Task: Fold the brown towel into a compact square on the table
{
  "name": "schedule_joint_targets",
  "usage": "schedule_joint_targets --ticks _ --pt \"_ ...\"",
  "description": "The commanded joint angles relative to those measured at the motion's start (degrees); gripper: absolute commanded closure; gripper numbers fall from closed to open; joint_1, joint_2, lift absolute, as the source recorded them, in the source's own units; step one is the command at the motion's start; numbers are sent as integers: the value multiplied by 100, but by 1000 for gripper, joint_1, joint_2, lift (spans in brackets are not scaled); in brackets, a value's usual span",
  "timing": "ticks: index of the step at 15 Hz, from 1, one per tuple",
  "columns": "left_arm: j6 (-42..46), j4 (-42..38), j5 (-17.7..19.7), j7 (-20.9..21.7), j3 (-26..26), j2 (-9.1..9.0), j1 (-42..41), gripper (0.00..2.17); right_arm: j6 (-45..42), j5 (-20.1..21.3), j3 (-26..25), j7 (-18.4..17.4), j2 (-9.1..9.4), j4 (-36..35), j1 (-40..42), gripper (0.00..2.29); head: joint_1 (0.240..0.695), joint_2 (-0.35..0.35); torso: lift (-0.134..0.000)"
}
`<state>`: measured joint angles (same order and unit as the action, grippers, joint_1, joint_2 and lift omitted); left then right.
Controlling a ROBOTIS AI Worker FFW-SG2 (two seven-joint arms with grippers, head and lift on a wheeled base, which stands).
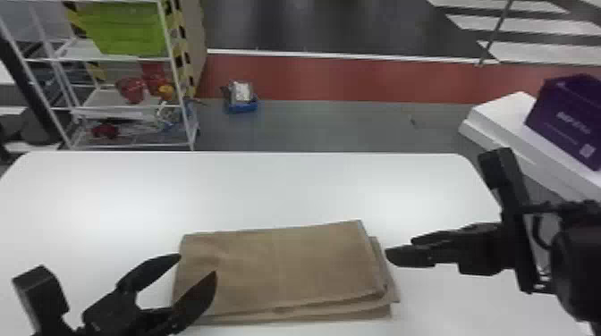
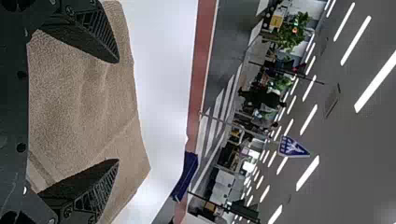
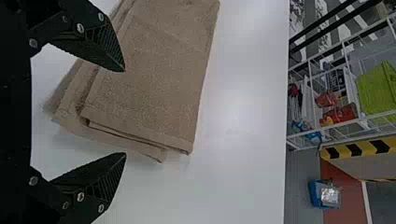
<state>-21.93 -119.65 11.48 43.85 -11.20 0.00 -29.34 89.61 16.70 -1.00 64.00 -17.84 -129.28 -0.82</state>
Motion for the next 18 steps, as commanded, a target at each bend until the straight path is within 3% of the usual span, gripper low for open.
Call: schedule_joint_targets --ticks 1,4,10,18 --pt "0 -23 3 1 -5 -15 -1 140 47 97 135 25 -150 17 91 286 695 -71 -124" --pt "0 -50 3 -8 -5 -15 -1 140 47 282 276 165 -299 263 117 286 695 -74 -124" --pt "0 -102 3 -16 13 -15 -1 144 47 352 733 165 -256 746 -243 377 695 -84 -124" --pt "0 -120 21 -52 -23 -15 25 144 47 958 1278 701 -326 1405 -700 380 695 -54 -124"
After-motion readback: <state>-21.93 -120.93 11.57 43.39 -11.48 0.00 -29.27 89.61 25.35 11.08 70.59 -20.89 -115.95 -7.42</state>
